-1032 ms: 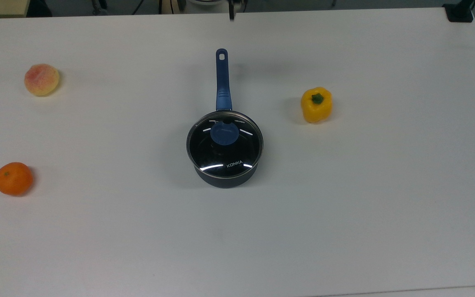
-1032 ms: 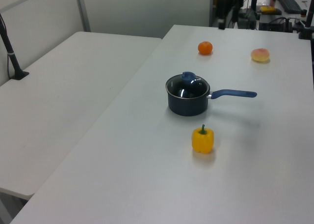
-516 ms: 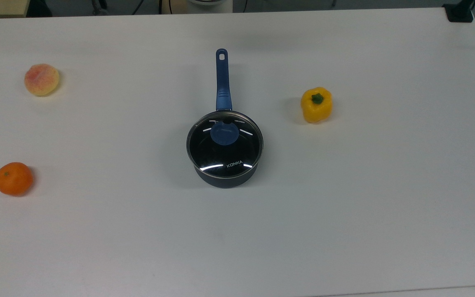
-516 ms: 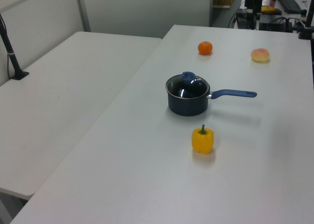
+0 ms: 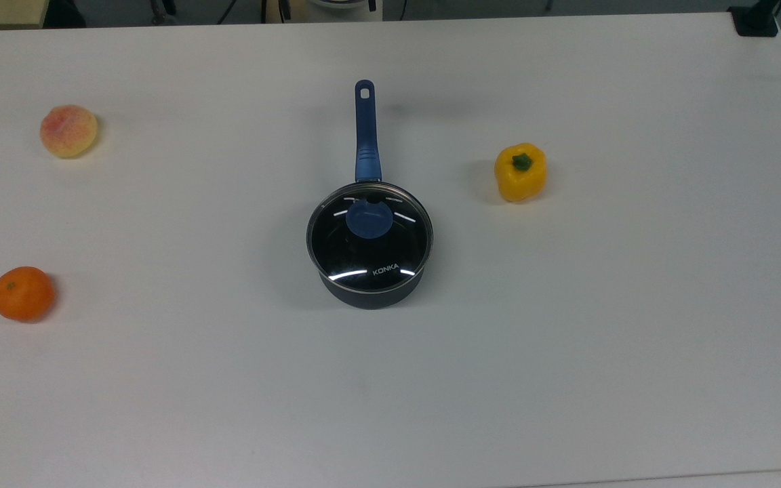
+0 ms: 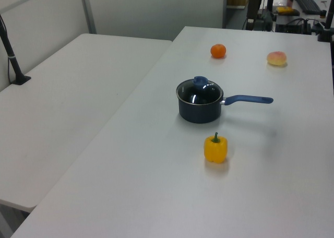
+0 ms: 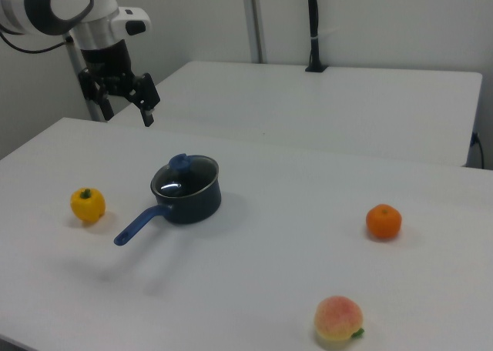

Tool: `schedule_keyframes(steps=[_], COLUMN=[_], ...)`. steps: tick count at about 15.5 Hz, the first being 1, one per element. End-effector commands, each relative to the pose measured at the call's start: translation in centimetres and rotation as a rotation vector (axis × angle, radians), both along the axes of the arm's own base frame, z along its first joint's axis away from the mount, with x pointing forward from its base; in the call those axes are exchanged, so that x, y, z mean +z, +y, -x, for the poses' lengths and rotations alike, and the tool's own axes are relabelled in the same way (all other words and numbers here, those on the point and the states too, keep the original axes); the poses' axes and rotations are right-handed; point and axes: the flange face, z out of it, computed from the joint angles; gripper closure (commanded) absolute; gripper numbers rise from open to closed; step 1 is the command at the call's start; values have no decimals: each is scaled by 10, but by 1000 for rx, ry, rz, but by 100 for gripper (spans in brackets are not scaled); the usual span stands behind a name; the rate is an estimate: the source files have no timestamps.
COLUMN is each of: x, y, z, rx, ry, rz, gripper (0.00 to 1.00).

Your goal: Close lid

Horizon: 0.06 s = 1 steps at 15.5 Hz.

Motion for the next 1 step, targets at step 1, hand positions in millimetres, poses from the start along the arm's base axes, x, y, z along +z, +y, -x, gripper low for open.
schedule_keyframes(steps=[1], x=[5], y=[-1], z=[3], rx=[20], ry=[-21], rz=[-1], gripper=[0])
